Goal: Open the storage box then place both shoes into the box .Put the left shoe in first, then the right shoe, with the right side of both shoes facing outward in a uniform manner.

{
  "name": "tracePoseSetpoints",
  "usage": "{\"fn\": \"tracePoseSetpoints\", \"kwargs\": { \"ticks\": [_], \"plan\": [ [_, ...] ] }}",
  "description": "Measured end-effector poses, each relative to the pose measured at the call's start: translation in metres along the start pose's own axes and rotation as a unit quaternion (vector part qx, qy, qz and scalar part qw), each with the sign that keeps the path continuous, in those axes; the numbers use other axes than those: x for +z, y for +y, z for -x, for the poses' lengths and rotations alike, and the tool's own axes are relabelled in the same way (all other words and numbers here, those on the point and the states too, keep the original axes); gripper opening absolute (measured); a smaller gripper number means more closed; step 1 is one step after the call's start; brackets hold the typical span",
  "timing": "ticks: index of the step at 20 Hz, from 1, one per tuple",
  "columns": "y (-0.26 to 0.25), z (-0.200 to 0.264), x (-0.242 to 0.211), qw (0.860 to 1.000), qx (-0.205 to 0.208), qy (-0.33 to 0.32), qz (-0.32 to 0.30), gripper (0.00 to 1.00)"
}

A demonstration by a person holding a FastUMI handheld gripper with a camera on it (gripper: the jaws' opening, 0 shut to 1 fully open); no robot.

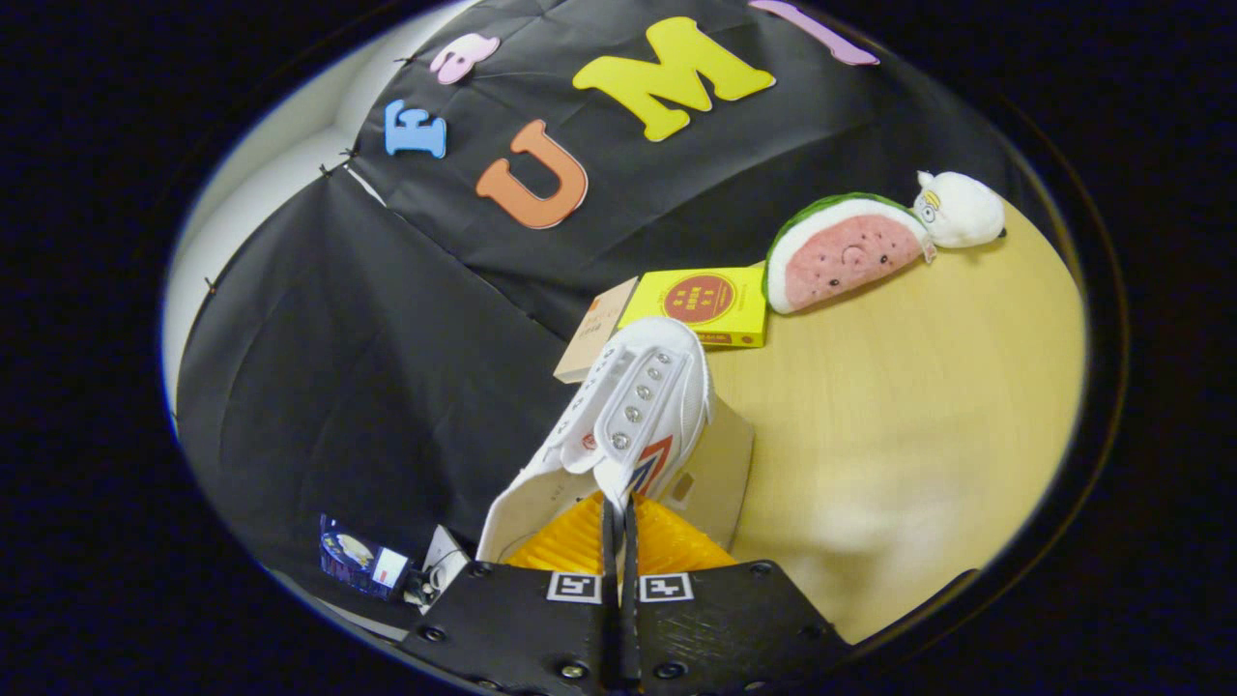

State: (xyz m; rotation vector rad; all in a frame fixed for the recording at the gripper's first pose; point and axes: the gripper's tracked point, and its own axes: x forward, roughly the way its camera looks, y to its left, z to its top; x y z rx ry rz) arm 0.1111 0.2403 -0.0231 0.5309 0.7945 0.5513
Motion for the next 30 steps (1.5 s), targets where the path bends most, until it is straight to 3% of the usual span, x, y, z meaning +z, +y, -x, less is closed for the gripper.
{"fn": "tracePoseSetpoints", "kwargs": {
  "ticks": [5,8,11,13,19,21,23,24,26,30],
  "plan": [
    [0.018,-0.053,-0.015,0.993,-0.081,-0.035,0.077,0.00],
    [0.004,-0.085,-0.042,0.990,-0.128,-0.007,0.065,0.00],
    [0.003,-0.097,-0.039,0.993,-0.112,-0.035,0.012,0.00],
    [0.000,-0.092,-0.029,0.989,-0.123,-0.082,0.003,0.00],
    [-0.009,-0.099,-0.037,0.974,-0.182,-0.129,0.040,0.00],
    [-0.005,-0.105,-0.039,0.975,-0.176,-0.125,0.054,0.02],
    [0.009,-0.106,-0.038,0.979,-0.139,-0.130,0.069,0.12],
    [0.003,-0.100,-0.032,0.975,-0.149,-0.141,0.081,0.34],
    [-0.010,-0.082,-0.020,0.962,-0.179,-0.173,0.110,0.47],
    [-0.014,-0.043,-0.007,0.936,-0.207,-0.231,0.167,0.83]
  ]
}}
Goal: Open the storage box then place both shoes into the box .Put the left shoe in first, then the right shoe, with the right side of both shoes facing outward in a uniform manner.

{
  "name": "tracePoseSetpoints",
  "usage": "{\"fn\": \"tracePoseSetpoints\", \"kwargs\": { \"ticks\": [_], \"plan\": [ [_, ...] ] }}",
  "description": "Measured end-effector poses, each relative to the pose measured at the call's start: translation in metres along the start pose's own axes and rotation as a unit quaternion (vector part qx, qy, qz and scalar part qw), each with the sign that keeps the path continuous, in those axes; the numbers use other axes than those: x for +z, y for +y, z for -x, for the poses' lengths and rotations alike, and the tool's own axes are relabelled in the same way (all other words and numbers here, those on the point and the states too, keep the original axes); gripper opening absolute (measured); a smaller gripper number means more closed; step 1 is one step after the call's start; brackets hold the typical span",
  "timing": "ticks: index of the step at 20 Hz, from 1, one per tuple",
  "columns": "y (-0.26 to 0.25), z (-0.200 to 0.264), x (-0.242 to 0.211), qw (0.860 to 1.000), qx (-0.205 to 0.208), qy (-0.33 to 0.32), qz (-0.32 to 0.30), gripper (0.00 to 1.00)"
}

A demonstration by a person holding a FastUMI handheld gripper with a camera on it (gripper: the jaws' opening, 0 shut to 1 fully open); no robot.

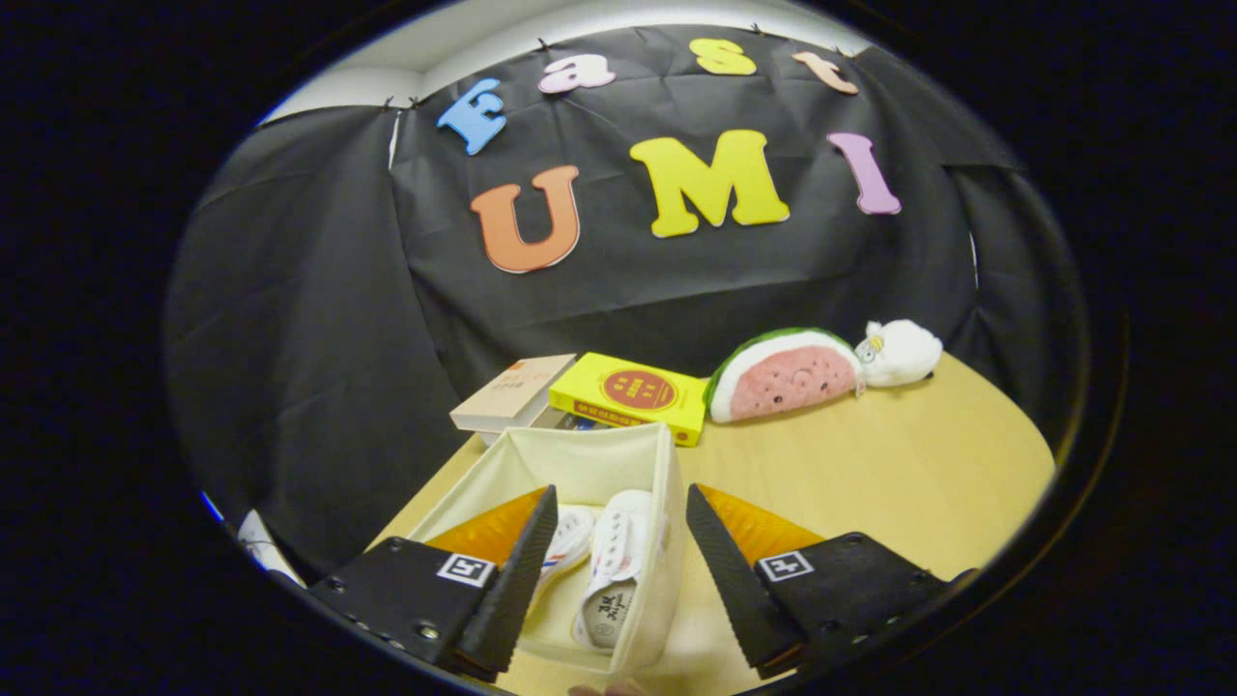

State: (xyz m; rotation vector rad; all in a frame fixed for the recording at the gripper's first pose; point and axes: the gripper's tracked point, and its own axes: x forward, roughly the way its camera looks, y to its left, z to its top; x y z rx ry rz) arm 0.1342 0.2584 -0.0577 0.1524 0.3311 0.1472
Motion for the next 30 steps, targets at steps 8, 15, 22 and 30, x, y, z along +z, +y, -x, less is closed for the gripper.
{"fn": "tracePoseSetpoints", "kwargs": {
  "ticks": [8,15,22,30],
  "plan": [
    [-0.045,0.087,0.025,0.986,-0.062,-0.152,0.033,0.96],
    [-0.081,0.169,-0.001,0.967,-0.093,-0.229,0.058,0.96],
    [-0.115,0.226,-0.019,0.957,-0.091,-0.267,0.063,0.95],
    [-0.144,0.240,-0.013,0.957,-0.102,-0.268,0.040,0.95]
  ]
}}
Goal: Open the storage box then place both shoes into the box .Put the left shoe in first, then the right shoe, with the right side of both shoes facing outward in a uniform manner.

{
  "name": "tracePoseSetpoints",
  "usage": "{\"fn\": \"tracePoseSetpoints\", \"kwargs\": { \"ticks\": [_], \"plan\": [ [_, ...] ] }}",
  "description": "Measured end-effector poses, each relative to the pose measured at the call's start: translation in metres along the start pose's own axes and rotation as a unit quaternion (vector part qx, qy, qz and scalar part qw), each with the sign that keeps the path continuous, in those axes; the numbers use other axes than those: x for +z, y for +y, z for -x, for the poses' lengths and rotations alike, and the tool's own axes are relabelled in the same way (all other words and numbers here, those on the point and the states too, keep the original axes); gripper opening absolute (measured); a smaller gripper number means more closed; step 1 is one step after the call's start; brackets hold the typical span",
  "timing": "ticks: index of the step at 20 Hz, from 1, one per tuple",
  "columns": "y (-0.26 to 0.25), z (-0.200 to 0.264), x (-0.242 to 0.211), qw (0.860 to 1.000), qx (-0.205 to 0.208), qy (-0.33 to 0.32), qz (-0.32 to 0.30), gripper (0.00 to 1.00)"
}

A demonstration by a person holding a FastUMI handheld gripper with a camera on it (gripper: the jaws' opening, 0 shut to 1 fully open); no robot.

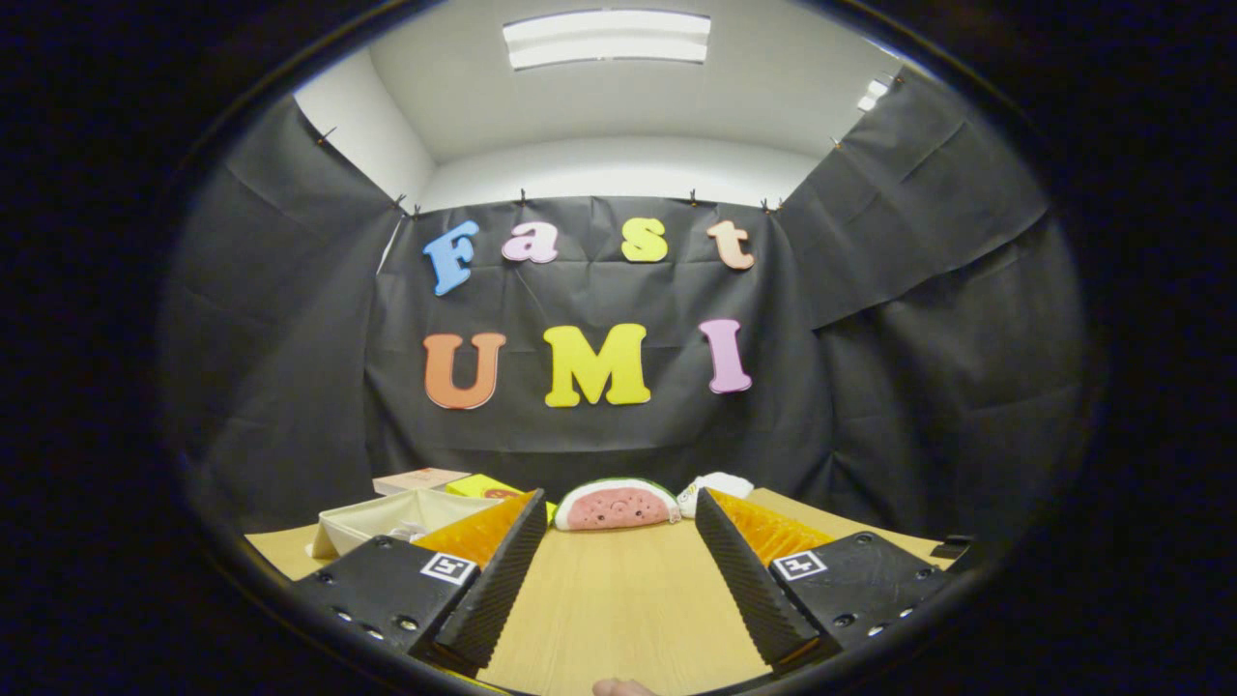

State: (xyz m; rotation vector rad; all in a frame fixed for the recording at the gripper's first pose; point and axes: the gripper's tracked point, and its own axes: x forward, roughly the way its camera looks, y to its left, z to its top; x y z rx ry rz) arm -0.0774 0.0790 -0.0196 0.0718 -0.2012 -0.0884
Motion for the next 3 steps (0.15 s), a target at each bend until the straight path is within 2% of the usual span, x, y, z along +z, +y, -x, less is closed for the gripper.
{"fn": "tracePoseSetpoints", "kwargs": {
  "ticks": [3],
  "plan": [
    [-0.0014,-0.0012,0.0013,1.000,-0.001,0.001,0.006,0.95]
  ]
}}
